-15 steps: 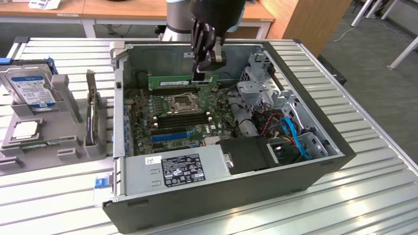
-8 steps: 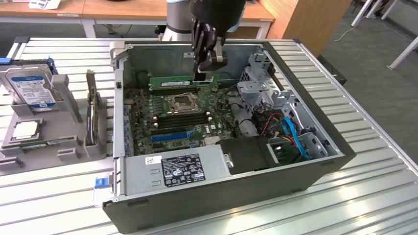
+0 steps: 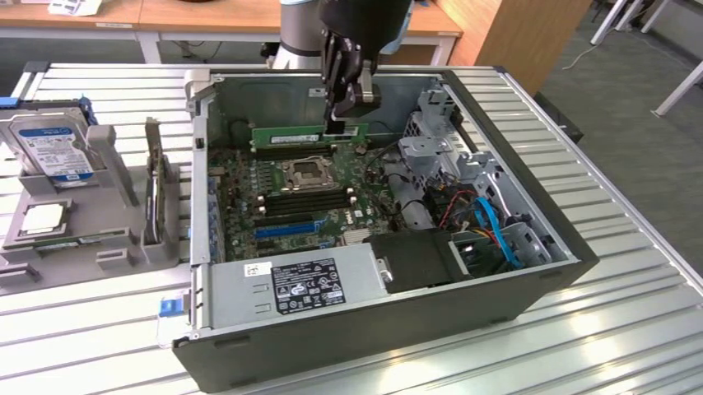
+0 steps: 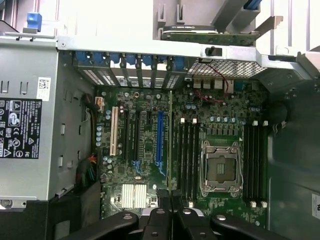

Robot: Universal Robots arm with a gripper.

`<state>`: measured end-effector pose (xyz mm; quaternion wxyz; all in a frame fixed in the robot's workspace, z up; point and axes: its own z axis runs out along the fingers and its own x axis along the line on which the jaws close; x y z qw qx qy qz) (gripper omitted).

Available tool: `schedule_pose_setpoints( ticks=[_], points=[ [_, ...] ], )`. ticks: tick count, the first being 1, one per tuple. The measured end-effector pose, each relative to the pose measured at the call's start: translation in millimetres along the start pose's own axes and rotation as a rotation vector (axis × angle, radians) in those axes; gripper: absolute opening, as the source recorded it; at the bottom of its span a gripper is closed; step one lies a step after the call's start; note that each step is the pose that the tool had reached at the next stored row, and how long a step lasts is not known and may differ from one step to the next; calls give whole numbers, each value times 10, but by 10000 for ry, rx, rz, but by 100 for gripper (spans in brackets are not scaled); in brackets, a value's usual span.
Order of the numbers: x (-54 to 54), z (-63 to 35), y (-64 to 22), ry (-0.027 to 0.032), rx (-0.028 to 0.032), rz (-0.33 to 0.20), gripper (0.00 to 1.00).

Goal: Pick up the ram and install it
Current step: 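Pick up the ram and move it above insertion slot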

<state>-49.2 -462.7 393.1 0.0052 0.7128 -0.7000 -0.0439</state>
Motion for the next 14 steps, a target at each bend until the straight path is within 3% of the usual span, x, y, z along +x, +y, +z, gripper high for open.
schedule_pose_setpoints(
  ticks=[14],
  points=[
    [-149,71,-8,-203,58,-15,12]
  ],
)
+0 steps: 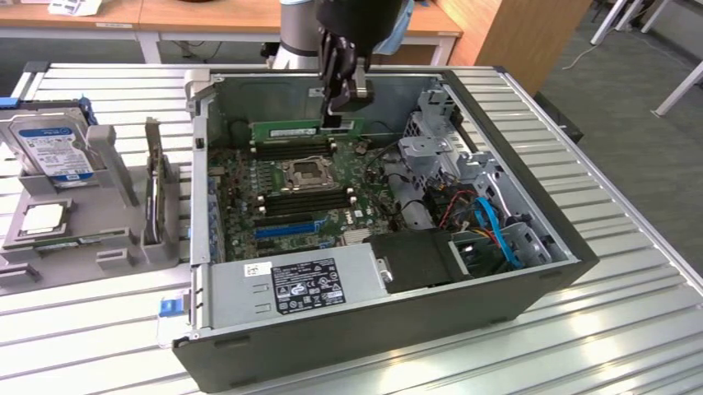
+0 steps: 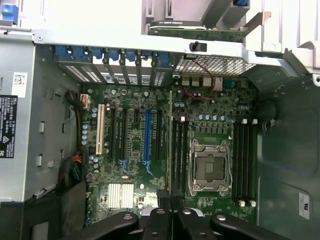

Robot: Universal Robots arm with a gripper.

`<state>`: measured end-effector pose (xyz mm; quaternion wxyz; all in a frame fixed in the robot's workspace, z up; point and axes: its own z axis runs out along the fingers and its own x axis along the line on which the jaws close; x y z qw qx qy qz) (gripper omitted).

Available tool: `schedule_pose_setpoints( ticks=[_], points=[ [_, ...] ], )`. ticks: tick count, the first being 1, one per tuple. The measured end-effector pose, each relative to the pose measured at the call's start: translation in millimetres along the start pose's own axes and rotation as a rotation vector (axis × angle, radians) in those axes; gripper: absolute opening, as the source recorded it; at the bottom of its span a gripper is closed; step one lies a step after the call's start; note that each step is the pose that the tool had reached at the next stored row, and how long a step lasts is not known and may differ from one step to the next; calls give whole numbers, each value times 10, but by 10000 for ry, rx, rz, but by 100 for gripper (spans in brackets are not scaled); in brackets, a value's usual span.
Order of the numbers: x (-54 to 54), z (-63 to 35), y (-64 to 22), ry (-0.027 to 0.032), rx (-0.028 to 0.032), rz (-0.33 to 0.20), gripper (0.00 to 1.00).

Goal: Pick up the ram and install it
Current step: 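Pick up the ram and move it above insertion slot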

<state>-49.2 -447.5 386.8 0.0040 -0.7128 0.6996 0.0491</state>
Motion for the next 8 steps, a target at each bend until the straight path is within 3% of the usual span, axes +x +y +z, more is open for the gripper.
schedule_pose_setpoints(
  ticks=[8],
  points=[
    [-86,33,-4,-57,11,-3,12]
  ],
)
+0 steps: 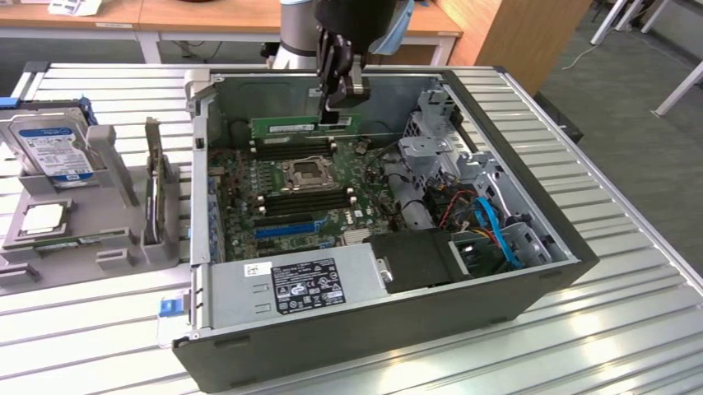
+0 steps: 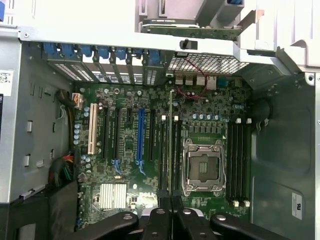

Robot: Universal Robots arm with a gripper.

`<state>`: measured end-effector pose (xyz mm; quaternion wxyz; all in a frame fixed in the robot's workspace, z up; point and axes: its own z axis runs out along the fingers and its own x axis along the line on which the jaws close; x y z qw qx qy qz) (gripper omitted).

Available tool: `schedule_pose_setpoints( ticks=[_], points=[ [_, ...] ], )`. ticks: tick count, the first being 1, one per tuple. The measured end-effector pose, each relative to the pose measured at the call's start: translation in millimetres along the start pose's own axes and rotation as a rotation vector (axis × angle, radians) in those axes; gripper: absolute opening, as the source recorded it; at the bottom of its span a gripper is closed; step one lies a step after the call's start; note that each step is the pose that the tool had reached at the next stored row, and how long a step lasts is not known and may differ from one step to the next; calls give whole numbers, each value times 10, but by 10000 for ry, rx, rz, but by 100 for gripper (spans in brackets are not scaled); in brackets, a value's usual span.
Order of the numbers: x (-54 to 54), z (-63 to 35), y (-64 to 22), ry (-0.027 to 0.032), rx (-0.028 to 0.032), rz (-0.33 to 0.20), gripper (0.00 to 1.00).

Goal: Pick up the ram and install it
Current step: 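Pick up the ram and move it above insertion slot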

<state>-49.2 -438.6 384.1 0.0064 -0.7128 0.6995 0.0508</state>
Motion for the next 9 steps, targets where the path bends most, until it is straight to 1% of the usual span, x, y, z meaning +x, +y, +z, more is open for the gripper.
schedule_pose_setpoints(
  ticks=[5,6,7,9],
  points=[
    [-4,1,1,2,-1,1,12],
    [-10,1,1,9,-1,3,12],
    [-18,1,1,30,-2,4,12],
    [-39,3,0,95,-2,7,12]
  ],
)
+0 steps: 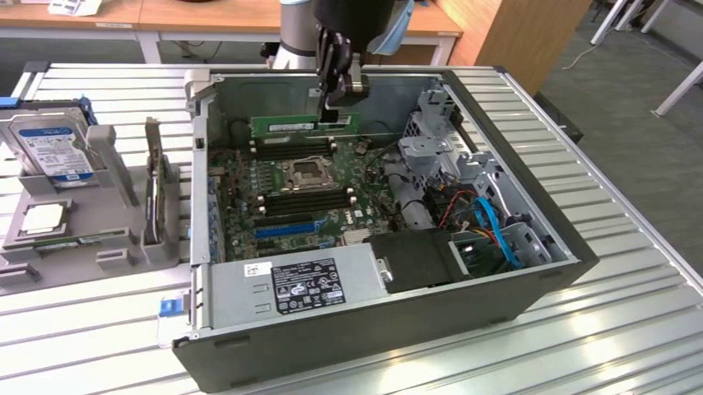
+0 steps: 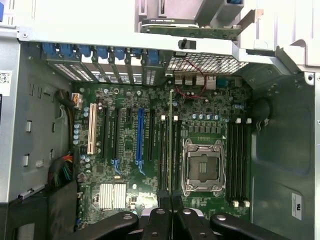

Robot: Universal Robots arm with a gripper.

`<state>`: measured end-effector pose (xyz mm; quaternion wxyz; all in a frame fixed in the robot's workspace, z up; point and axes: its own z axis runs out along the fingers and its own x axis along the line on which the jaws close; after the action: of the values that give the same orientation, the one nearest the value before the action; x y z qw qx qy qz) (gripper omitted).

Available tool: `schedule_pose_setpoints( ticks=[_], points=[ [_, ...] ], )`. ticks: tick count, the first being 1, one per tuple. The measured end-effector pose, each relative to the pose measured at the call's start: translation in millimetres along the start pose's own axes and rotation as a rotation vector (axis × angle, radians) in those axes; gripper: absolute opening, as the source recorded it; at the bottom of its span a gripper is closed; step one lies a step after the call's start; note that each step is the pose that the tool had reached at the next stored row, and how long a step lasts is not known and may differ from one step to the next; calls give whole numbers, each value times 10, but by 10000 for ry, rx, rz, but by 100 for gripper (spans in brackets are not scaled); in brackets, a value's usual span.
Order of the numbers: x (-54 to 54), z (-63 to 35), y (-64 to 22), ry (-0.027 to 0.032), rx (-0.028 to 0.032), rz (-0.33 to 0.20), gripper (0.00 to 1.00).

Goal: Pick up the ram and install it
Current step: 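Pick up the ram and move it above insertion slot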

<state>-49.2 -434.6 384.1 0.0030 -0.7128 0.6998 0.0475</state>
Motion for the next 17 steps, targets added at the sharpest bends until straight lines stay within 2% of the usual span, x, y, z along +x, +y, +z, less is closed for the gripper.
schedule_pose_setpoints(
  ticks=[2,4,17],
  points=[
    [-21,2,0,62,-1,4,12],
    [-35,3,-1,96,-1,6,12],
    [-94,10,-3,123,-2,6,12]
  ],
)
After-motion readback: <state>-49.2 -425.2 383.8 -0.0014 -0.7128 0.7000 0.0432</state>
